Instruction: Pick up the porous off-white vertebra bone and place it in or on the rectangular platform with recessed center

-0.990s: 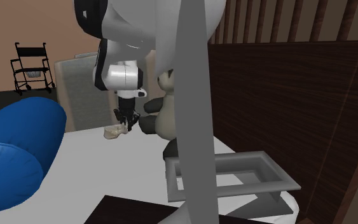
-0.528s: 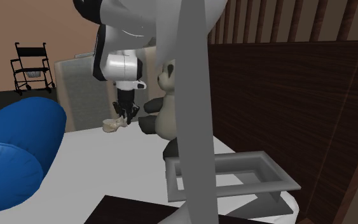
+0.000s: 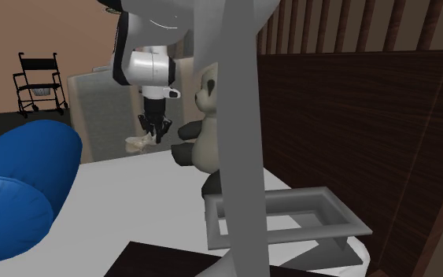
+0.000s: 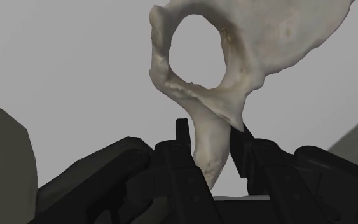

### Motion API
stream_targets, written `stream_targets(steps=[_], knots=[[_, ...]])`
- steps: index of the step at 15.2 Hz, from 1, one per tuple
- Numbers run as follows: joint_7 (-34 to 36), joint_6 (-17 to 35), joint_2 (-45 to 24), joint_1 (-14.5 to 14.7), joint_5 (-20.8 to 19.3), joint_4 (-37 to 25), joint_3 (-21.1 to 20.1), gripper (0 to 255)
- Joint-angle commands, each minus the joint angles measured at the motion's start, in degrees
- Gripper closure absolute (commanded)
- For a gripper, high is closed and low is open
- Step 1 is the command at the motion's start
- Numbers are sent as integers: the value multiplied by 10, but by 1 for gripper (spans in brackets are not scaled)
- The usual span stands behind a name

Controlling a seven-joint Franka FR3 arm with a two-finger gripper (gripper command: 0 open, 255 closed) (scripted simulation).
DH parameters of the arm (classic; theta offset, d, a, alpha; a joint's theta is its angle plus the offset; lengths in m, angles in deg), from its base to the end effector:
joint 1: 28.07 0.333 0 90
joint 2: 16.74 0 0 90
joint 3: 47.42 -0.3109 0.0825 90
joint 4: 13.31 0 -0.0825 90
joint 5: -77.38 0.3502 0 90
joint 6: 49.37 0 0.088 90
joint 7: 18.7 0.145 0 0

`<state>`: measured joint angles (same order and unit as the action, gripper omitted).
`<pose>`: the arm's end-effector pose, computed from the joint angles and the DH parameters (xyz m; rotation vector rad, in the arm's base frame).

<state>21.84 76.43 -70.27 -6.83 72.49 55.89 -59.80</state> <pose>0.6370 0.3682 0.2009 -3.0080 0.2490 0.0024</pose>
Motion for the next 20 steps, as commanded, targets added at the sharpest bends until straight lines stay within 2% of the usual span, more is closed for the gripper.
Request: stream_targets(steps=[1,5,11,20], knots=[[1,-7,9,0,1,1,-1,255],[2,-23,24,-1,2,0,-3,255],[-41,69,147,-66,19,220,-11,255],[-135,152,279,-162,54,443,-21,255]])
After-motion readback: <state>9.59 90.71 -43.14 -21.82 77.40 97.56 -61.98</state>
